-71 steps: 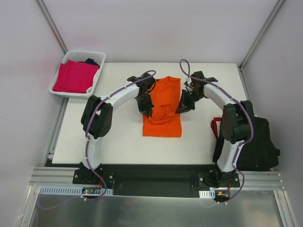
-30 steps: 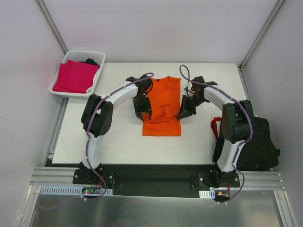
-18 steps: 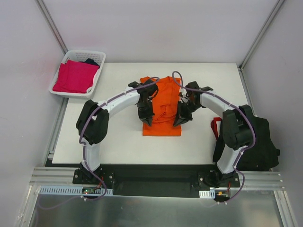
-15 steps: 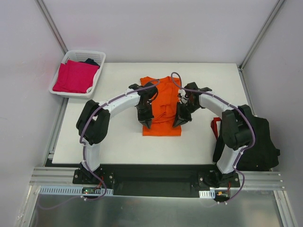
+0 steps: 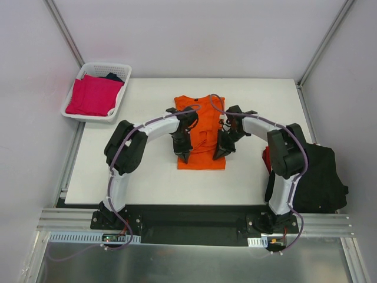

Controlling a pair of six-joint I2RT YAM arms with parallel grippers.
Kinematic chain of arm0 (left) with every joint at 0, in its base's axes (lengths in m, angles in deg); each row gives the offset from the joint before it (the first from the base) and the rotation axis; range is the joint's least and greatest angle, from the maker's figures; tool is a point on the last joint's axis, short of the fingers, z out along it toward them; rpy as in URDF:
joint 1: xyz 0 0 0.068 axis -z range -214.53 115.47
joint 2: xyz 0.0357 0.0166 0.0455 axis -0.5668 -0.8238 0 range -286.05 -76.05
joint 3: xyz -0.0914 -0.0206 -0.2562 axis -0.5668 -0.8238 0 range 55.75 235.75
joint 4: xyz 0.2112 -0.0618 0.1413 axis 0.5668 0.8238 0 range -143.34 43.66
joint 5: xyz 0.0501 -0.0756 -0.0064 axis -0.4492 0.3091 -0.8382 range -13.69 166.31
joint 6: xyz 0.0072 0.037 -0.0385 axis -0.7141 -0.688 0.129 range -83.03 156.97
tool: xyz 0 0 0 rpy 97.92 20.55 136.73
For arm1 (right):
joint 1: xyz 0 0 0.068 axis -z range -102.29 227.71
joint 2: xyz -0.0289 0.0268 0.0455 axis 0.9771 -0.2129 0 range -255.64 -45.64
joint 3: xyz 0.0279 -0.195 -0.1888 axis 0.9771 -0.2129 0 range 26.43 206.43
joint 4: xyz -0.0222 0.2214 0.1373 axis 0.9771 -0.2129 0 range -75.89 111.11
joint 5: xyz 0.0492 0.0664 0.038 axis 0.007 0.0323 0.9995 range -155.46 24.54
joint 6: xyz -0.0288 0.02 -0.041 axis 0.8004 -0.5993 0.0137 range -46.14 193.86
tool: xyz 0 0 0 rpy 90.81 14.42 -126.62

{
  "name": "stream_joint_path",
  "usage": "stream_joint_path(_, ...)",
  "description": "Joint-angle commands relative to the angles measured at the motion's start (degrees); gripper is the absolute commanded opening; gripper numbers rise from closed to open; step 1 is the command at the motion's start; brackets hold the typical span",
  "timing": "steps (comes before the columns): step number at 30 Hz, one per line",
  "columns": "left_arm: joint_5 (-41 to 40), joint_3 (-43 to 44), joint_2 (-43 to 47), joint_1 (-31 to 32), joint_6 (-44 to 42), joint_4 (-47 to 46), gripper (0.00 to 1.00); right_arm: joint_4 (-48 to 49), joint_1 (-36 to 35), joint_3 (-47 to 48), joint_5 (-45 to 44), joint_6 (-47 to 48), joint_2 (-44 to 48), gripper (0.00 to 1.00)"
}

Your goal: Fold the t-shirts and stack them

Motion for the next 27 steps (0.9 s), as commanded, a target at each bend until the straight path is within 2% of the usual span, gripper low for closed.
stream_joint_path(1, -0.93, 5.71, -2.74, -0.10, -1.96, 0.16, 0.02, 0.58, -0.33, 3.62, -0.44, -0.47, -1.10, 0.07)
stream_joint_path(17, 1.27, 17.50, -9.07, -2.91, -2.40, 0.69, 0.04, -1.80, 0.11, 13.20, -1.40, 1.55, -7.86, 0.06)
stream_joint_path(27, 1.00, 22.68, -12.58, -5.28, -4.68, 2.00, 0.05, -4.25, 3.10, 24.35, -3.51, 3.92, -14.27, 0.07)
